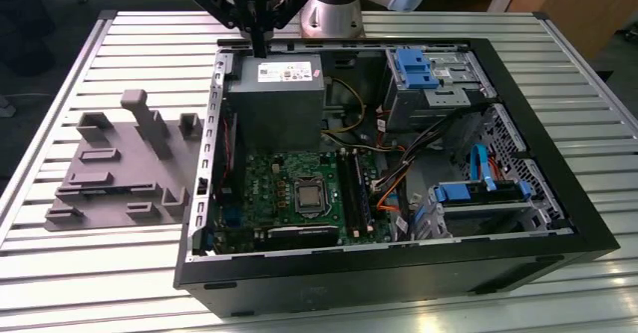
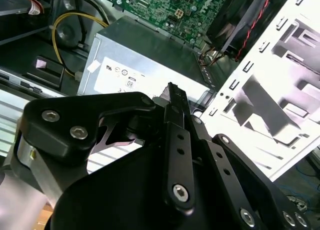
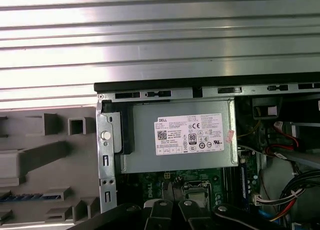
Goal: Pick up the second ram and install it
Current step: 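Reach for the second ram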
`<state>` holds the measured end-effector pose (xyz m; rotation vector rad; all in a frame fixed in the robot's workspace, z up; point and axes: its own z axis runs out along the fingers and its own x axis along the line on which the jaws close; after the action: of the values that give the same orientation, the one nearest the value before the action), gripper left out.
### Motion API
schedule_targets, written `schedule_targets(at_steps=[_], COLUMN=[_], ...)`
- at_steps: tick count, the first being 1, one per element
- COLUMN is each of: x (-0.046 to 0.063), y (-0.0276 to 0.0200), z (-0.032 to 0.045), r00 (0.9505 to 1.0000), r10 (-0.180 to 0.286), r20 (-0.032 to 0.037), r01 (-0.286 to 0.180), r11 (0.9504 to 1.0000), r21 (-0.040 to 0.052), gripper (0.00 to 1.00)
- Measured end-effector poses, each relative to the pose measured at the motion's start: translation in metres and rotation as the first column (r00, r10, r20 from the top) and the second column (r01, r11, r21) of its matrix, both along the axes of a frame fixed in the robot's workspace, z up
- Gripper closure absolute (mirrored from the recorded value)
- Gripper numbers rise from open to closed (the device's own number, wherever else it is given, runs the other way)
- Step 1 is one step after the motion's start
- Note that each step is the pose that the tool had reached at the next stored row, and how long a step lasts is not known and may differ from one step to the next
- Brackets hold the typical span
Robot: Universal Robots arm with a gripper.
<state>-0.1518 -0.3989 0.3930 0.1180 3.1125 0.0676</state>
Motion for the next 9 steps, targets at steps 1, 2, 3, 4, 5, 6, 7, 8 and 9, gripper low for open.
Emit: schedule_targets(at_steps=[1, 2, 3, 4, 5, 6, 7, 8, 9], x=[-0.0006, -0.0014, -0.0021, -0.003, -0.0039, -0.0047, -0.0056, -0.0065, -0.0074], y=[0.0, 0.0, 0.0, 0.0, 0.0, 0.0, 0.0, 0.0, 0.0], z=[0.0, 0.0, 0.0, 0.0, 0.0, 0.0, -0.0001, -0.0001, -0.0001], r00=[1.0, 1.0, 1.0, 1.0, 1.0, 1.0, 1.0, 1.0, 1.0], r10=[0.0, 0.0, 0.0, 0.0, 0.0, 0.0, 0.0, 0.0, 0.0], r20=[0.0, 0.0, 0.0, 0.0, 0.0, 0.0, 0.0, -0.0001, 0.0], r01=[0.0, 0.0, 0.0, 0.0, 0.0, 0.0, 0.0, 0.0, 0.0], r11=[1.0, 1.0, 1.0, 1.0, 1.0, 1.0, 1.0, 1.0, 1.0], r21=[0.0001, 0.0, 0.0, 0.0, 0.0, 0.0, 0.0, 0.0, 0.0], gripper=[0.89, 0.89, 0.89, 0.89, 0.89, 0.89, 0.89, 0.89, 0.89])
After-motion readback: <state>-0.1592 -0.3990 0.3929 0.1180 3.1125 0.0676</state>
